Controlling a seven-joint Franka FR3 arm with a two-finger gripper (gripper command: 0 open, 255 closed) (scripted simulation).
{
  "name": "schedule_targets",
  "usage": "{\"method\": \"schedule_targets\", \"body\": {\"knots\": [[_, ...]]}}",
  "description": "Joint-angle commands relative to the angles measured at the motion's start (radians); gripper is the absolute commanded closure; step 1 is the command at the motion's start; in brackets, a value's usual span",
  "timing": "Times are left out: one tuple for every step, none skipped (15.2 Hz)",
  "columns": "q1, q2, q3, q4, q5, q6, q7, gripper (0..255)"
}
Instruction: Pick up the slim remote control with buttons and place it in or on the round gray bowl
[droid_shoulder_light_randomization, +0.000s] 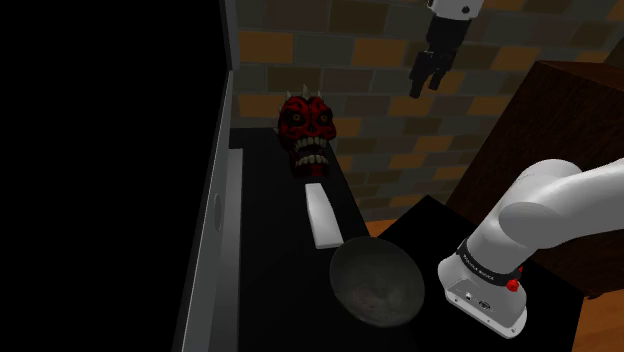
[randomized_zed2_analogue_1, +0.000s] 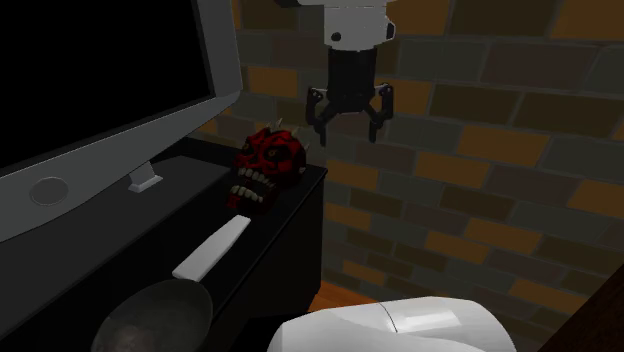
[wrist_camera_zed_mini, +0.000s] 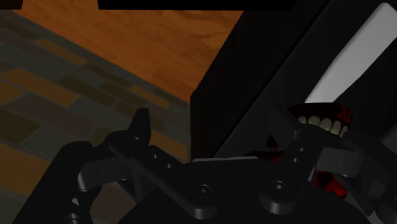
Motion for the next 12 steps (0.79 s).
{"method": "schedule_targets", "body": {"knots": [[0.0,0.0,0.0,0.0,0.0,0.0,0.0,0],[0.001,-0.01,0.02,-0.027,0.014,0.015,0.036,0],[0.003,-0.019,0.04,-0.053,0.028,0.031,0.071,0],[0.005,-0.026,0.061,-0.077,0.043,0.047,0.107,0],[0.007,-0.032,0.082,-0.101,0.059,0.064,0.143,0],[0.01,-0.035,0.104,-0.122,0.075,0.082,0.179,0],[0.014,-0.037,0.125,-0.142,0.091,0.1,0.214,0],[0.017,-0.037,0.148,-0.161,0.108,0.118,0.25,0],[0.021,-0.035,0.171,-0.178,0.125,0.138,0.286,0],[0.025,-0.031,0.194,-0.194,0.142,0.158,0.321,0],[0.029,-0.024,0.217,-0.208,0.159,0.179,0.357,0],[0.034,-0.016,0.241,-0.22,0.176,0.201,0.393,0]]}}
